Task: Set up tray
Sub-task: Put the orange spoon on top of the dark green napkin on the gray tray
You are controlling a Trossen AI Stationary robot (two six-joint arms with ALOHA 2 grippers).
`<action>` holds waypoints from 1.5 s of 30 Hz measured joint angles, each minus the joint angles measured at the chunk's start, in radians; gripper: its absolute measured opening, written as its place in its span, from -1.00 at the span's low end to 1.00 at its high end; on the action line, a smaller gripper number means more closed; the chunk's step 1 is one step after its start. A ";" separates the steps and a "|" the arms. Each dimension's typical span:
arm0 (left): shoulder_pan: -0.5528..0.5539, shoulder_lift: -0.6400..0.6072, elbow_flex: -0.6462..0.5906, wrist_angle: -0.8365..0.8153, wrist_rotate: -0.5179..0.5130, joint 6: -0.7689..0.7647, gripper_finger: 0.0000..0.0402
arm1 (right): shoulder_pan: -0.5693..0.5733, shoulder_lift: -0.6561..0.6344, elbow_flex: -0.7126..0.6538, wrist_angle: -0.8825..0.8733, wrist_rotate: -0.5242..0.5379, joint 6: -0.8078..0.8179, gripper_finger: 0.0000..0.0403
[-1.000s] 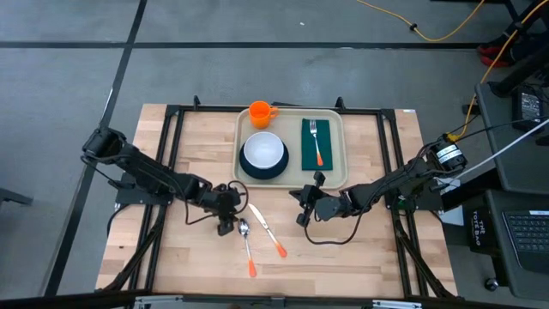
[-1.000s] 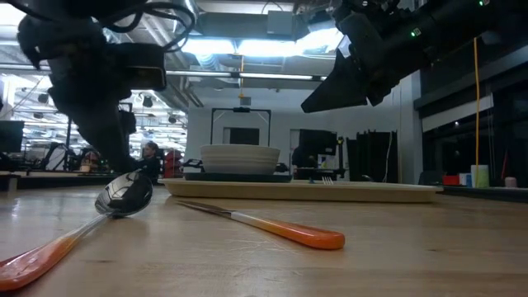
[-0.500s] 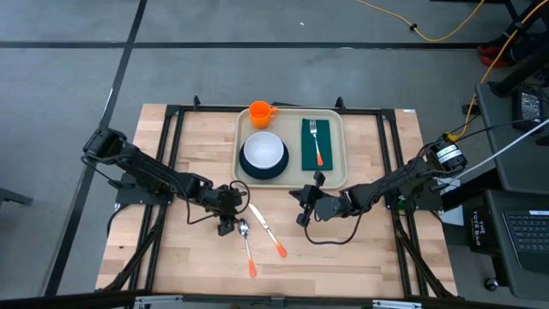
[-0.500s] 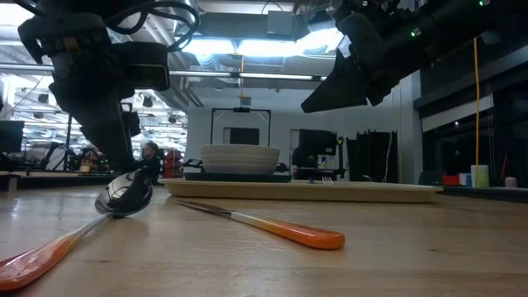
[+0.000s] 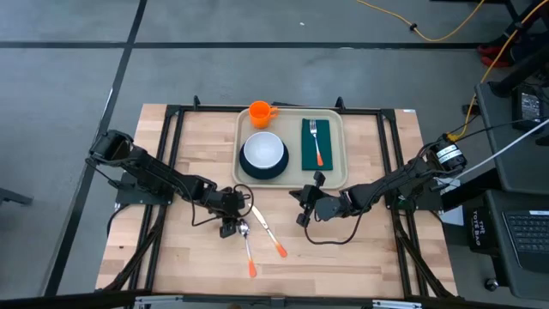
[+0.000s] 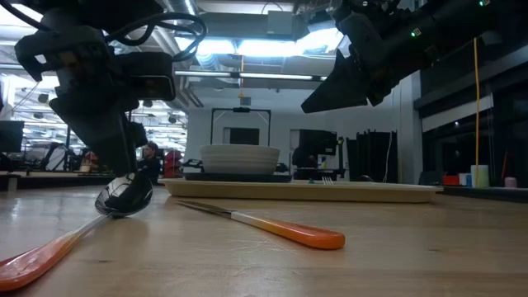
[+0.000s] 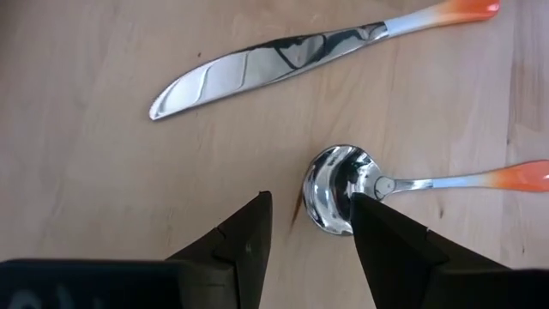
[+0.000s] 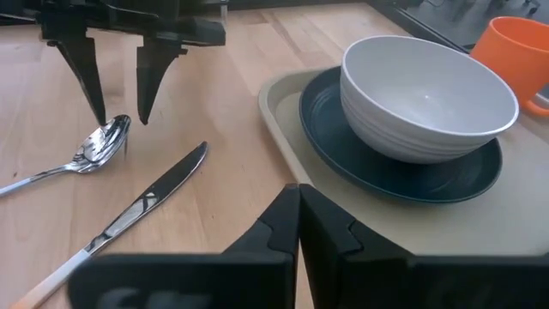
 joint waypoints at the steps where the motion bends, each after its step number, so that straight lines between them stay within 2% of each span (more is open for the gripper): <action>1: -0.001 0.000 0.000 0.000 0.001 0.000 -0.24 | 0.000 0.000 0.000 0.000 0.000 0.000 -0.92; 23: 0.005 0.054 0.000 0.027 0.043 -0.003 -0.44 | 0.000 0.000 0.000 0.000 0.000 0.002 -0.92; 38: 0.006 0.052 0.000 0.081 0.075 -0.048 -0.94 | 0.000 0.000 0.000 0.000 0.001 0.001 -0.92; 45: 0.005 0.052 0.001 0.096 0.076 -0.066 -0.98 | 0.000 0.000 0.000 0.000 0.001 0.001 -0.92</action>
